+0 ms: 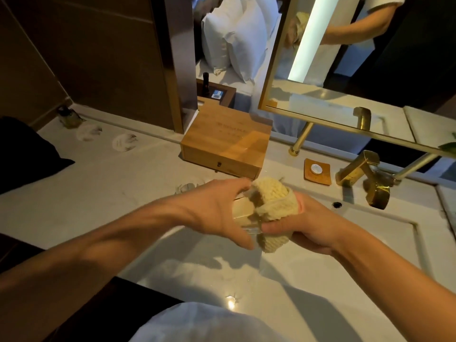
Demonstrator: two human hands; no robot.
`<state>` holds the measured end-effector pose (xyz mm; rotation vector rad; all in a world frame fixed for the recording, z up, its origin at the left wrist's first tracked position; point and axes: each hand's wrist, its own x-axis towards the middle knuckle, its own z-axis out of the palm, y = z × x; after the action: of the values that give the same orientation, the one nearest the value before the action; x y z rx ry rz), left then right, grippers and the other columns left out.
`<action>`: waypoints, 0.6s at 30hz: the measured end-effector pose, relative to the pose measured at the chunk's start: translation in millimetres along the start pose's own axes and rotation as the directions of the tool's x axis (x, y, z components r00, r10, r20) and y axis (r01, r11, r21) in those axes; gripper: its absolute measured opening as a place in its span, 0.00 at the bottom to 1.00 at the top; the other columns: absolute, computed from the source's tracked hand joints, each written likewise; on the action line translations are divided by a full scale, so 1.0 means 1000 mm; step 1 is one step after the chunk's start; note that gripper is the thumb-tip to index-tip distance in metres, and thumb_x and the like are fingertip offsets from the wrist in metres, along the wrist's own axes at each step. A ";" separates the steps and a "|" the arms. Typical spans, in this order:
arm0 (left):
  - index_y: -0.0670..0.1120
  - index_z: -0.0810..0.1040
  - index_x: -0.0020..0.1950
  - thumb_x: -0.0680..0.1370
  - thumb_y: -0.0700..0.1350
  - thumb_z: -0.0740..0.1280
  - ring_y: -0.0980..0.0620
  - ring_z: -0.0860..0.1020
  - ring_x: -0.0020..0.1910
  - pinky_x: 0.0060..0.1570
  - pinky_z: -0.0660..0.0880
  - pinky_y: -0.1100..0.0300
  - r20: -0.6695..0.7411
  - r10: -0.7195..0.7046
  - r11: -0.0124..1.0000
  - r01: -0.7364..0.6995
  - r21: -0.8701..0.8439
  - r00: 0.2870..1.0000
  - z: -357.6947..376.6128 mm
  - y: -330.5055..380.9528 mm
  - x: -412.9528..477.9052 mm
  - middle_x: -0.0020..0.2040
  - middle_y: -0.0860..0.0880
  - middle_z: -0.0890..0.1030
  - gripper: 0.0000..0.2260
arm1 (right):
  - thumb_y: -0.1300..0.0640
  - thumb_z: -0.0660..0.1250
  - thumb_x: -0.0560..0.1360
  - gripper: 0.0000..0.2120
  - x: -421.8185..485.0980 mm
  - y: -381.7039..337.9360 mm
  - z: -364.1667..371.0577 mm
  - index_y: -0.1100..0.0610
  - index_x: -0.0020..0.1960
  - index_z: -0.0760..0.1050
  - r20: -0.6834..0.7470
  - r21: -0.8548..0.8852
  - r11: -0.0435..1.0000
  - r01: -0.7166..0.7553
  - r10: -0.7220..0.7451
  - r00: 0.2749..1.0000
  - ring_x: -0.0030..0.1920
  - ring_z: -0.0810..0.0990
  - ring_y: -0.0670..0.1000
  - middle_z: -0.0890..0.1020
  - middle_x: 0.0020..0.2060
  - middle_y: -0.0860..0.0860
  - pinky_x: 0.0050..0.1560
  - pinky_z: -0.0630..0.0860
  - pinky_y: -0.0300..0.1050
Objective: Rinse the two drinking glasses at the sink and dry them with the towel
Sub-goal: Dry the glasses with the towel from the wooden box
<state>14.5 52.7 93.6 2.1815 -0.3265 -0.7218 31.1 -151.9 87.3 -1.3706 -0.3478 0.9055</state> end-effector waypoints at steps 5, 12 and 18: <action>0.42 0.79 0.59 0.68 0.34 0.78 0.41 0.84 0.51 0.47 0.84 0.47 0.043 -0.159 0.913 0.164 -0.373 0.986 0.010 -0.005 0.007 0.53 0.40 0.84 0.21 | 0.59 0.79 0.63 0.17 0.002 0.002 -0.001 0.44 0.49 0.86 -0.108 -0.185 0.983 0.011 -0.031 0.994 0.54 0.83 0.57 0.86 0.50 0.53 0.56 0.80 0.51; 0.50 0.71 0.64 0.70 0.47 0.76 0.48 0.79 0.53 0.54 0.79 0.53 -0.549 0.211 0.941 -0.016 0.338 0.809 0.046 -0.019 0.025 0.55 0.50 0.77 0.25 | 0.53 0.76 0.64 0.21 0.020 0.011 0.021 0.59 0.55 0.83 -0.477 0.066 0.997 0.043 -0.007 0.879 0.50 0.86 0.54 0.87 0.50 0.56 0.49 0.81 0.46; 0.48 0.79 0.56 0.68 0.38 0.79 0.51 0.83 0.48 0.49 0.83 0.56 0.158 -0.105 0.941 0.150 -0.304 0.982 0.005 0.001 0.009 0.50 0.49 0.84 0.19 | 0.52 0.77 0.66 0.10 0.002 0.013 0.010 0.51 0.47 0.86 -0.314 -0.080 0.996 0.028 -0.052 0.948 0.50 0.85 0.56 0.87 0.48 0.55 0.53 0.81 0.52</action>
<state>18.9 45.1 88.8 1.8653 -0.1287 -0.9352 20.9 -144.7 77.1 -1.5455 -0.1639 0.6306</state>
